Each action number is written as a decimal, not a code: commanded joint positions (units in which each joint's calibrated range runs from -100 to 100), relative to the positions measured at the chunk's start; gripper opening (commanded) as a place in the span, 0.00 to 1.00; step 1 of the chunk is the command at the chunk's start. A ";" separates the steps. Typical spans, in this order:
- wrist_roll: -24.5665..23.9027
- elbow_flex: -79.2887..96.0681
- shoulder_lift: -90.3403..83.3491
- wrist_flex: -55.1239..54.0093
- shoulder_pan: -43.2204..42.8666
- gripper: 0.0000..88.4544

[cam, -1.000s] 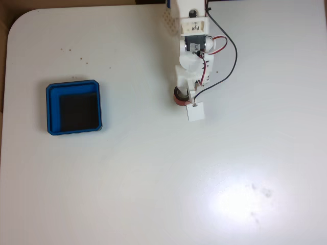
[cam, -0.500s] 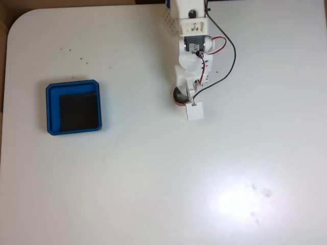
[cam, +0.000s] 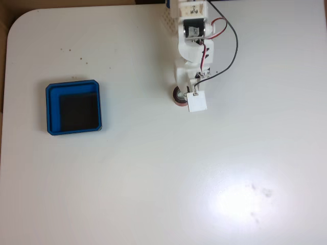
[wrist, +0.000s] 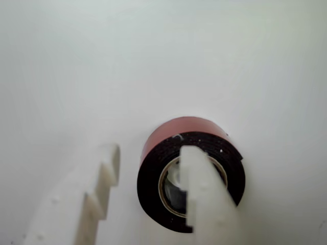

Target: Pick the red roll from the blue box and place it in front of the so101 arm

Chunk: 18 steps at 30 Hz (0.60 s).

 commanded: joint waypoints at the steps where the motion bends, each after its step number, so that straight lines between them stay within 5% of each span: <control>1: 0.39 0.20 -11.09 -0.61 0.48 0.12; 13: 0.48 25.63 -52.82 -0.61 0.28 0.12; 18: 0.48 35.06 -56.66 -0.69 0.28 0.12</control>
